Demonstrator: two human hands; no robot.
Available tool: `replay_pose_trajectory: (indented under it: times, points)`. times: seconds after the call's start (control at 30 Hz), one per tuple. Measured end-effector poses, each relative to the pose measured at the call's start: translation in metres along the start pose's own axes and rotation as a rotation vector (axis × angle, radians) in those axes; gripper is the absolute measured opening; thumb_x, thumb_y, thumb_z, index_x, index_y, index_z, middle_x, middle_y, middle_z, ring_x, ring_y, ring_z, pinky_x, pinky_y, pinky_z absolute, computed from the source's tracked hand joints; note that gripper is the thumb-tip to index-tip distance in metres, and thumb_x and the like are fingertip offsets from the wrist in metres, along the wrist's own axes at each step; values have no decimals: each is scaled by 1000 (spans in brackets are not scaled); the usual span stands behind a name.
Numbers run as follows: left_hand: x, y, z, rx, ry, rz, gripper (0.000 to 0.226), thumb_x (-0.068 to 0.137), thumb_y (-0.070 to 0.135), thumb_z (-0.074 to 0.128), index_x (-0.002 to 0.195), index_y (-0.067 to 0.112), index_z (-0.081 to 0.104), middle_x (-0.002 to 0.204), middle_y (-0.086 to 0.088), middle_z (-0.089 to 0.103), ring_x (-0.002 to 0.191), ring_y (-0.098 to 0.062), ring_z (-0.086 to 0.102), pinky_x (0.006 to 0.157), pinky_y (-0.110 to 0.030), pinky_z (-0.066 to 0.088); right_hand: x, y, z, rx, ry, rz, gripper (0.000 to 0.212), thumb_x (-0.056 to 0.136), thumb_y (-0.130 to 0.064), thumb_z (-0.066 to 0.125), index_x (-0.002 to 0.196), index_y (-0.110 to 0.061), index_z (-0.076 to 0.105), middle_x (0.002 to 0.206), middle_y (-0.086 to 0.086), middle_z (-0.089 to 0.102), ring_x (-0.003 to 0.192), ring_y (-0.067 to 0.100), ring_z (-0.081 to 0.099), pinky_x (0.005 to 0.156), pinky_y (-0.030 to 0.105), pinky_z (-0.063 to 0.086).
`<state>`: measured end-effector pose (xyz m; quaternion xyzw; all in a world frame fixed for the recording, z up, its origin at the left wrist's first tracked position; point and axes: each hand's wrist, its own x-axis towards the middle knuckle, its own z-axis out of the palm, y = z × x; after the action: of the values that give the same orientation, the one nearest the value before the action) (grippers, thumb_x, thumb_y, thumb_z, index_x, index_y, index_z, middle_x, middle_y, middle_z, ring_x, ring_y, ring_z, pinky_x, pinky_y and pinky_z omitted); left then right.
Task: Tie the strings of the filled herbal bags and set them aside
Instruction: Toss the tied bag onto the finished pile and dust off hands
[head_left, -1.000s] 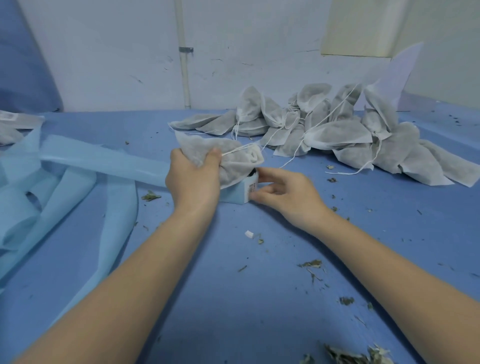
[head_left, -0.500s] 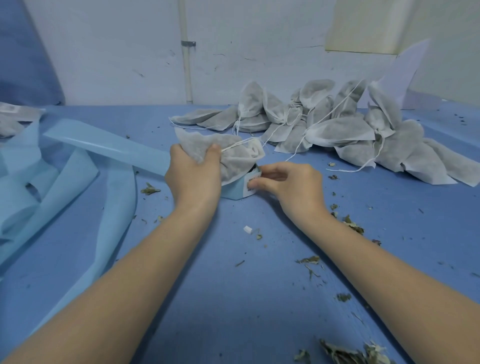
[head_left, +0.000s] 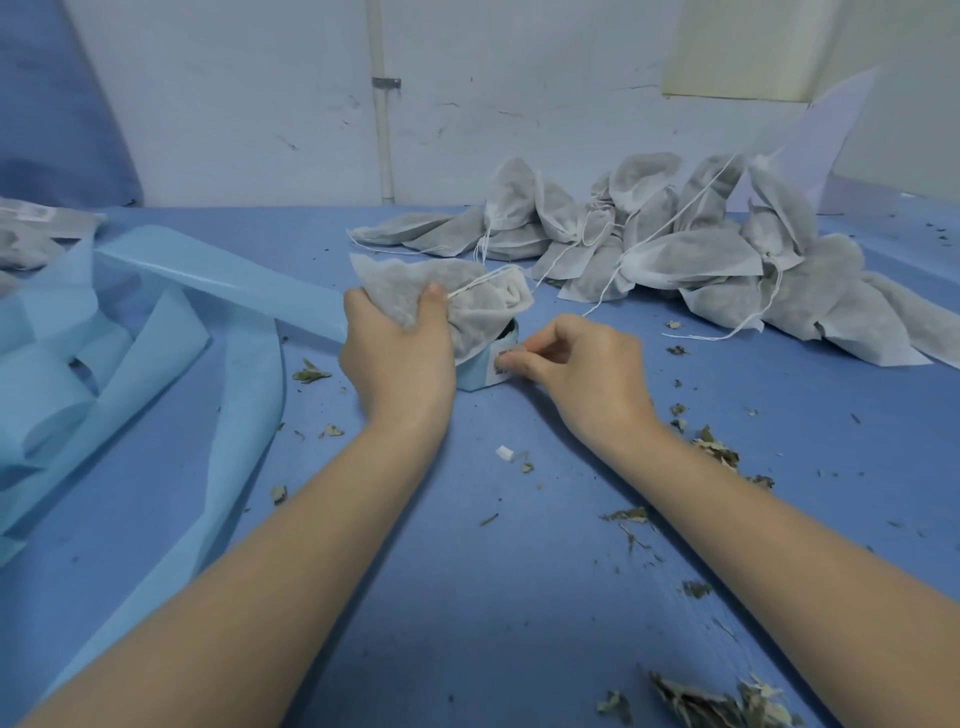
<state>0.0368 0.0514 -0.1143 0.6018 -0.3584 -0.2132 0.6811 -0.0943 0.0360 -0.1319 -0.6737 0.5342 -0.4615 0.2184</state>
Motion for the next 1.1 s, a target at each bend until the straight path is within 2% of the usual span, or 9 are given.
replay_pose_trajectory:
  times: [0.23,0.33,0.43,0.5,0.57,0.6,0.73,0.87,1.1]
  points:
    - [-10,-1,3,-18,45,-1,30,88,35,62,94,14,41,73,17,43,68,-10,45,56,-21,27,-6,-7,6,-106,-48,-20,18,80,-23,76,70,-16,63,75,-4,68,76,7,63,68,4,41]
    - [-9,-2,3,-20,50,-6,29,88,35,62,95,15,41,73,17,43,79,-19,46,58,-21,27,-12,-12,4,-114,-172,-52,21,74,-26,81,66,-23,62,80,1,69,83,14,65,76,21,46]
    - [-5,-4,2,-27,53,1,30,88,35,62,95,15,41,73,17,44,78,-18,46,57,-20,27,-19,-19,-1,-128,-321,-111,20,69,-36,84,66,-32,64,92,4,63,74,5,55,65,15,35]
    - [-4,-5,1,-31,41,22,29,87,34,63,94,15,42,73,17,45,71,-12,48,55,-17,31,-20,-21,-7,-143,-341,-93,20,66,-41,84,69,-32,66,116,12,57,98,9,55,70,8,33]
    - [-2,-5,-1,-39,24,56,29,87,34,64,92,15,42,73,18,46,65,2,46,52,-5,34,-19,-25,-17,-146,-337,-64,21,64,-42,84,72,-35,67,151,7,34,137,12,31,94,10,25]
    - [-2,-4,-3,-45,13,72,29,86,33,64,91,15,43,73,18,47,65,5,45,52,-2,34,-19,-28,-22,-156,-317,-86,21,64,-42,84,72,-36,66,157,2,23,143,9,20,102,16,20]
    - [-4,-3,-9,-83,-90,182,25,84,31,68,80,25,44,73,18,55,64,9,53,57,-3,37,-16,-39,-37,-166,-147,-290,20,67,-35,84,70,-32,65,155,-5,25,141,13,21,113,27,21]
    - [-7,-3,-9,-113,-195,282,26,82,26,71,79,30,46,67,27,59,65,10,55,64,-9,43,-14,-45,-45,-191,-61,-388,19,69,-36,82,72,-31,64,149,-4,34,133,17,29,111,36,27]
    - [-18,3,-6,-128,-284,362,20,74,37,67,82,35,48,72,31,61,73,3,58,71,-18,48,-9,-41,-51,-201,0,-370,19,72,-33,80,74,-27,62,138,-4,44,122,15,38,96,7,23]
